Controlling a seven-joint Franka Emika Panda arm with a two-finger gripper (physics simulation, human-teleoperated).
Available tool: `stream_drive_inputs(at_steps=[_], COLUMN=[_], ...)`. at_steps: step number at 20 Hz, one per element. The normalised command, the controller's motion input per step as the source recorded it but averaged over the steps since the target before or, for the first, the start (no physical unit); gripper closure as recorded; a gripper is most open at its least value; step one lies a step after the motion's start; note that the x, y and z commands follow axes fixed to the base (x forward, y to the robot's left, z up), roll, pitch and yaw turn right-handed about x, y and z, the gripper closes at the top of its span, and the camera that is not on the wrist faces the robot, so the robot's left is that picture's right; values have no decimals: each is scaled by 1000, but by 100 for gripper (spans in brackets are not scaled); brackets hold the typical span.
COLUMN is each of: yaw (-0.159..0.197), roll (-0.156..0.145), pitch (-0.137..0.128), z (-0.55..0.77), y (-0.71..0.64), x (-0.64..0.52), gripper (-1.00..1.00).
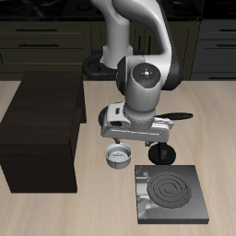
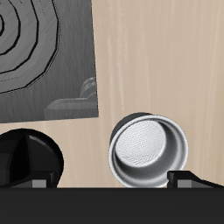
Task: Place the ramekin on the stove
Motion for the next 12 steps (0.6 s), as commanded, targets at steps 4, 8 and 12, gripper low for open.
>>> stream_drive_inputs(at_steps=[4,8,12], yaw=[-4,-24,-7], roll=[0,-3,-4], pitch=[18,13,19], z=[-146,-170,-157], y=[-54,-90,17], x=[19,20,-9], gripper=[-100,-100,-100])
